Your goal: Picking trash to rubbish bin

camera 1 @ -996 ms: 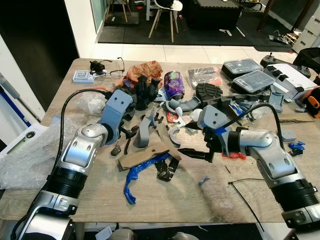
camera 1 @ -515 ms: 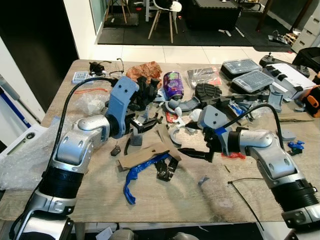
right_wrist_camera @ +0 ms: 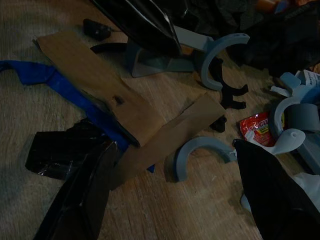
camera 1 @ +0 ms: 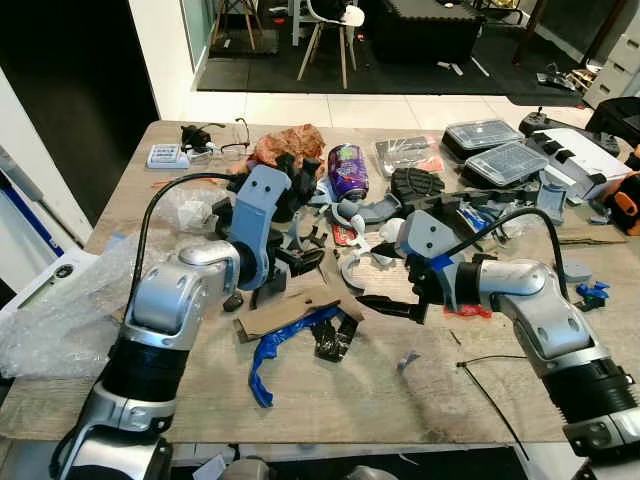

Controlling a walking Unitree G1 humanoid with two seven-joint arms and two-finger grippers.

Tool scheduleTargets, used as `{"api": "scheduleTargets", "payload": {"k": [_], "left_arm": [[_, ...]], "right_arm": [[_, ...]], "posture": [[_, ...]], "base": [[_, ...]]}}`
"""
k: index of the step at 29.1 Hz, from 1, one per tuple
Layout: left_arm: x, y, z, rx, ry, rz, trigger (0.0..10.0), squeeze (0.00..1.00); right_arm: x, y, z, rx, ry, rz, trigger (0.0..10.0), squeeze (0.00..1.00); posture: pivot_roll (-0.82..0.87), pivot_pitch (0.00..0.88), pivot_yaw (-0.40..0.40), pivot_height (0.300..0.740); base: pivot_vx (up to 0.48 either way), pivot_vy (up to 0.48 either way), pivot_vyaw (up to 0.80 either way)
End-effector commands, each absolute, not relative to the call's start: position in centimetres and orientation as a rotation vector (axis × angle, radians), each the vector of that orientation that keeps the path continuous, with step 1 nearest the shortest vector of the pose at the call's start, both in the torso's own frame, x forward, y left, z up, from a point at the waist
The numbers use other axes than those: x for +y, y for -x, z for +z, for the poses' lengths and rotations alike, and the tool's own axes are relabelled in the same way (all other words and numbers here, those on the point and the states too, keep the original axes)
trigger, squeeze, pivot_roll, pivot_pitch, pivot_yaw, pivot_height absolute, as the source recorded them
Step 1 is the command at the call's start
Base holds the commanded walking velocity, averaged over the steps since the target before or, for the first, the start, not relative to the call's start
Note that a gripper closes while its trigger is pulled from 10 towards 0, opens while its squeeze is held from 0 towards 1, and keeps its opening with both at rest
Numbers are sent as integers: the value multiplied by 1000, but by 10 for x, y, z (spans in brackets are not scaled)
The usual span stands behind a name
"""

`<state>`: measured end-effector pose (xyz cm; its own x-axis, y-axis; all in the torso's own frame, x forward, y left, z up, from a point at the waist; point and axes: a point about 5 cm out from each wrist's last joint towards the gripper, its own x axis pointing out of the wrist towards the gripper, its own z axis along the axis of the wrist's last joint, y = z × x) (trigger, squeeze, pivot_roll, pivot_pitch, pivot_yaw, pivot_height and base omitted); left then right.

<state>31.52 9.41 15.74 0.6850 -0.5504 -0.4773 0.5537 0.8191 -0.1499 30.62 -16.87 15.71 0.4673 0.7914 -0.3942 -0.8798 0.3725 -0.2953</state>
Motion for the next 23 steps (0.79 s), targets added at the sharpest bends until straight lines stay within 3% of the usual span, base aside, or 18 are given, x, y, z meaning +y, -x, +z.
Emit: {"api": "scheduleTargets", "payload": {"k": [1, 7, 23], "left_arm": [[96, -319, 156, 538, -20, -572, 10000, 0], [101, -328, 147, 556, -89, -407, 10000, 0], [96, -333, 128, 565, -279, -316, 10000, 0]], "right_arm": [[-169, -308, 158, 194, 510, 1072, 10000, 0], [-169, -309, 158, 190, 511, 1071, 10000, 0], [-169, -310, 159, 184, 511, 1066, 10000, 0]], "posture": [[-7, 0, 13, 740], [-6, 0, 14, 740], [-6, 0, 16, 740]], "base": [[0, 0, 0], [0, 0, 0], [0, 0, 0]]}}
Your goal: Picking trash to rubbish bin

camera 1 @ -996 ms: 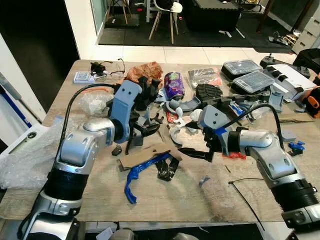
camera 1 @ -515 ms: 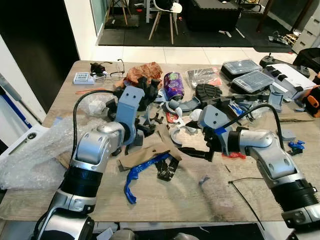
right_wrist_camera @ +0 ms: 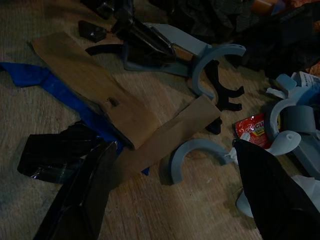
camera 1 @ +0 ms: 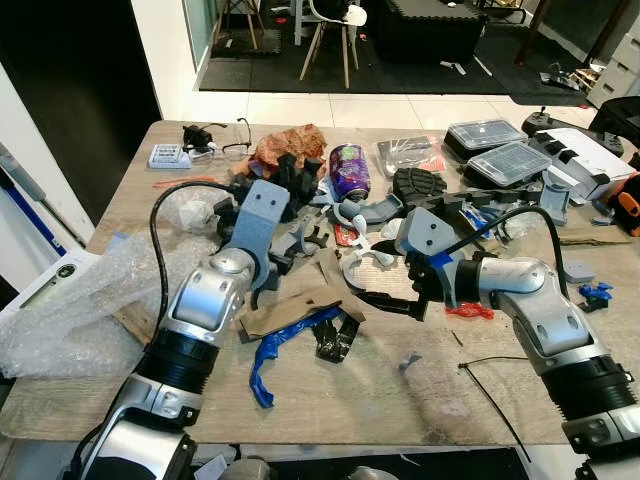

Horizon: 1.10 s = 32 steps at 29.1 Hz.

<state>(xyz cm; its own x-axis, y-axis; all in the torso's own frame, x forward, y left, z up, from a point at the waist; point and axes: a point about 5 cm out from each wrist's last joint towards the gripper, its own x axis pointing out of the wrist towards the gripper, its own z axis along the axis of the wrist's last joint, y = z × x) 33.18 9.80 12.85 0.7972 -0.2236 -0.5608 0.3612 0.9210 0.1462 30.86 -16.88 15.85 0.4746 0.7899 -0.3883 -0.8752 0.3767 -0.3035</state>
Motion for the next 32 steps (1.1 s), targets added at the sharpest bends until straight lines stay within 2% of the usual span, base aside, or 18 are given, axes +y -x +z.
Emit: {"api": "scheduleTargets", "payload": {"k": [1, 9, 10, 11, 28, 31, 32], "left_arm": [[95, -333, 128, 564, -299, -321, 10000, 0], [91, -332, 125, 569, -346, -358, 10000, 0], [90, -332, 125, 572, -337, -375, 4392, 0], [89, -332, 125, 573, -331, -386, 0, 0], [90, -334, 128, 534, -286, -450, 0, 0], [91, -330, 135, 485, -255, -548, 0, 0], [92, -327, 138, 465, -236, -590, 902, 0]], "right_arm": [[-169, -310, 158, 184, 512, 1066, 10000, 0], [-169, -310, 158, 184, 511, 1065, 10000, 0], [-169, -310, 158, 184, 512, 1065, 10000, 0], [-169, -310, 158, 184, 512, 1065, 10000, 0], [-169, -309, 157, 193, 513, 1073, 10000, 0], [-170, -309, 158, 190, 512, 1069, 10000, 0], [-170, -309, 158, 188, 512, 1069, 10000, 0]], "posture": [[-6, 0, 16, 740], [-6, 0, 16, 740], [-6, 0, 17, 740], [-6, 0, 17, 740], [-12, 0, 14, 740], [-18, 0, 13, 740], [-18, 0, 13, 740]], "base": [[0, 0, 0], [0, 0, 0], [0, 0, 0], [0, 0, 0], [0, 0, 0], [0, 0, 0], [0, 0, 0]]}}
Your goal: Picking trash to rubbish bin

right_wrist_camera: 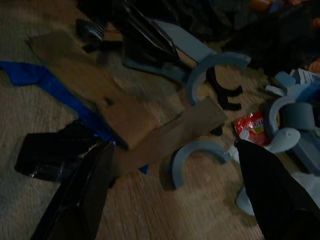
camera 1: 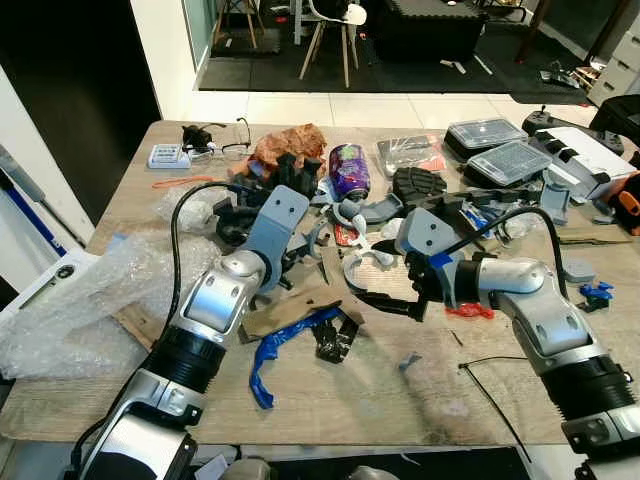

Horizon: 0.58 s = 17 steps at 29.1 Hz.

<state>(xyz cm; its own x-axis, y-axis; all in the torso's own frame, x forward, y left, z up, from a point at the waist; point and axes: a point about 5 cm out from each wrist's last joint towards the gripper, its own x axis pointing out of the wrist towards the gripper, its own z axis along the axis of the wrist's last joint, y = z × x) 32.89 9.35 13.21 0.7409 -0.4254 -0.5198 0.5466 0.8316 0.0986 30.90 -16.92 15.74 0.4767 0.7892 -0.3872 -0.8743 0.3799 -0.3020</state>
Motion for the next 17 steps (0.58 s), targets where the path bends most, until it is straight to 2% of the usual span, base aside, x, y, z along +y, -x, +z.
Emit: {"api": "scheduleTargets", "payload": {"k": [1, 2, 3, 5, 9, 11, 13, 17], "left_arm": [[94, -325, 142, 447, -212, -632, 3373, 0], [94, -325, 142, 447, -212, -632, 3373, 0], [100, -319, 155, 366, -152, -730, 10000, 0], [102, -318, 159, 341, -133, -756, 10000, 0], [125, -319, 173, 232, 8, -754, 10000, 0], [131, -318, 178, 199, 95, -748, 10000, 0], [139, -315, 183, 122, 258, -737, 10000, 0], [148, -312, 176, 75, 377, -664, 10000, 0]], "right_arm": [[-170, -309, 158, 187, 510, 1069, 10000, 0], [-170, -309, 158, 187, 510, 1069, 10000, 0], [-169, -309, 159, 178, 495, 1072, 10000, 0], [-168, -309, 159, 175, 491, 1072, 10000, 0], [-168, -308, 160, 159, 466, 1068, 10000, 0], [-167, -309, 161, 146, 452, 1059, 10000, 0], [-162, -309, 165, 96, 399, 1056, 10000, 0], [-155, -307, 168, 54, 326, 1061, 10000, 0]], "posture": [[-19, 0, 12, 740], [-19, 0, 12, 740], [-15, 0, 8, 740], [-15, 0, 8, 740], [-14, 0, 5, 740], [-15, 0, 4, 740], [-13, 0, -4, 740], [-9, 0, -9, 740]], "base": [[0, 0, 0], [0, 0, 0], [0, 0, 0], [0, 0, 0], [0, 0, 0], [0, 0, 0], [0, 0, 0], [0, 0, 0]]}}
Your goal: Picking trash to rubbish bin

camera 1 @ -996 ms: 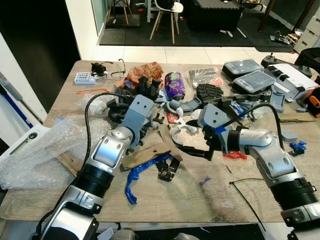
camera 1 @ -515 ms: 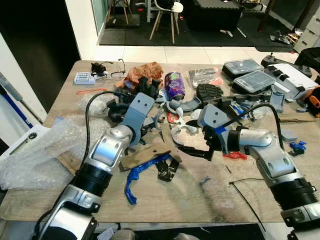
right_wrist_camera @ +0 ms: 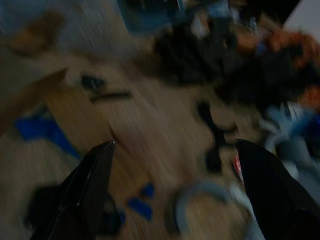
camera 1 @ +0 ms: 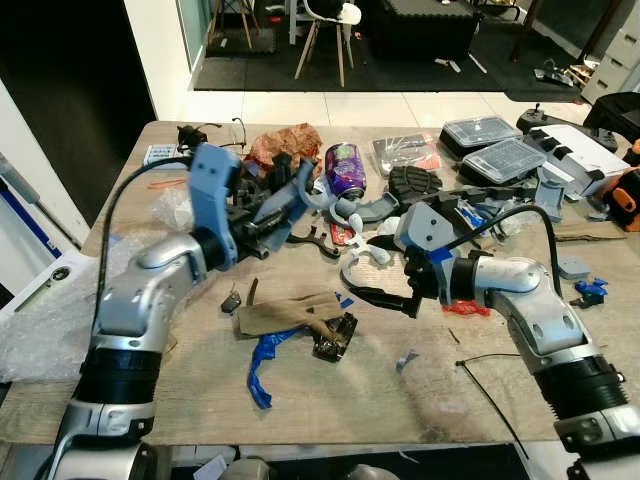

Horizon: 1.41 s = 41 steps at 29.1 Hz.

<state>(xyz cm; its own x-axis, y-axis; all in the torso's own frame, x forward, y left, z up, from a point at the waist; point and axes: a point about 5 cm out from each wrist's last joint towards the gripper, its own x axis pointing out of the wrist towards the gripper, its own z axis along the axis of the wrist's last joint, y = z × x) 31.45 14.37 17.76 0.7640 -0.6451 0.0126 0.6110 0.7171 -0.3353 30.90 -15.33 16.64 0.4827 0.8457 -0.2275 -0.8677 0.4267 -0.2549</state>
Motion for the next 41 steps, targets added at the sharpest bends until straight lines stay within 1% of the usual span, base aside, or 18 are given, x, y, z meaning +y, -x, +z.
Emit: {"api": "scheduleTargets", "payload": {"k": [1, 4, 6, 7, 10, 12, 18, 22, 24, 25, 26, 28, 33, 41], "left_arm": [[151, -311, 172, 61, 407, -637, 10000, 0], [154, -309, 168, 37, 463, -613, 10000, 0], [155, -306, 167, 12, 529, -613, 10000, 0], [151, -300, 161, 8, 560, -627, 10000, 0], [147, -296, 155, 14, 566, -635, 10000, 0], [141, -294, 150, 15, 560, -644, 10000, 0], [135, -294, 147, 19, 534, -647, 10000, 0], [131, -292, 145, 16, 531, -654, 10000, 0], [131, -292, 145, 10, 524, -655, 10000, 0], [129, -292, 145, 5, 506, -658, 10000, 0], [129, -292, 145, 5, 506, -658, 10000, 0], [128, -292, 144, 2, 484, -660, 10000, 0], [125, -290, 141, -1, 418, -678, 10000, 0], [125, -290, 141, -7, 404, -676, 10000, 0]], "right_arm": [[-153, -307, 167, 47, 316, 1064, 10000, 0], [-152, -306, 167, 41, 310, 1067, 10000, 0], [-149, -306, 167, 29, 294, 1063, 10000, 0], [-145, -305, 170, -2, 262, 1072, 10000, 0], [-141, -303, 172, -22, 238, 1088, 10000, 0], [-136, -300, 172, -34, 218, 1111, 10000, 0], [-131, -297, 172, -48, 173, 1123, 10000, 0], [-126, -297, 170, -57, 129, 1118, 10000, 0], [-123, -298, 166, -57, 83, 1096, 10000, 0], [-117, -299, 158, -45, 31, 1067, 10000, 0], [-117, -299, 158, -45, 31, 1067, 10000, 0], [-109, -296, 150, -38, -21, 1068, 10000, 0], [-110, -298, 150, -45, -66, 1059, 10000, 0], [-110, -299, 149, -54, -89, 1040, 10000, 0]], "posture": [[-9, 0, -11, 740], [-9, 0, -12, 740], [-7, 0, -14, 740], [-6, 0, -15, 740], [-6, 0, -15, 740], [-9, 0, -18, 740], [-11, 0, -21, 740], [-10, 0, -22, 740], [-9, 0, -24, 740], [-7, 0, -24, 740], [-7, 0, -24, 740], [-8, 0, -25, 740], [-10, 0, -25, 740], [-9, 0, -26, 740]], "base": [[0, 0, 0], [0, 0, 0], [0, 0, 0], [0, 0, 0], [0, 0, 0], [0, 0, 0], [0, 0, 0], [-255, 0, 0], [-276, 0, 0], [-277, 0, 0], [-277, 0, 0], [-281, 0, 0], [-283, 0, 0], [-291, 0, 0]]}}
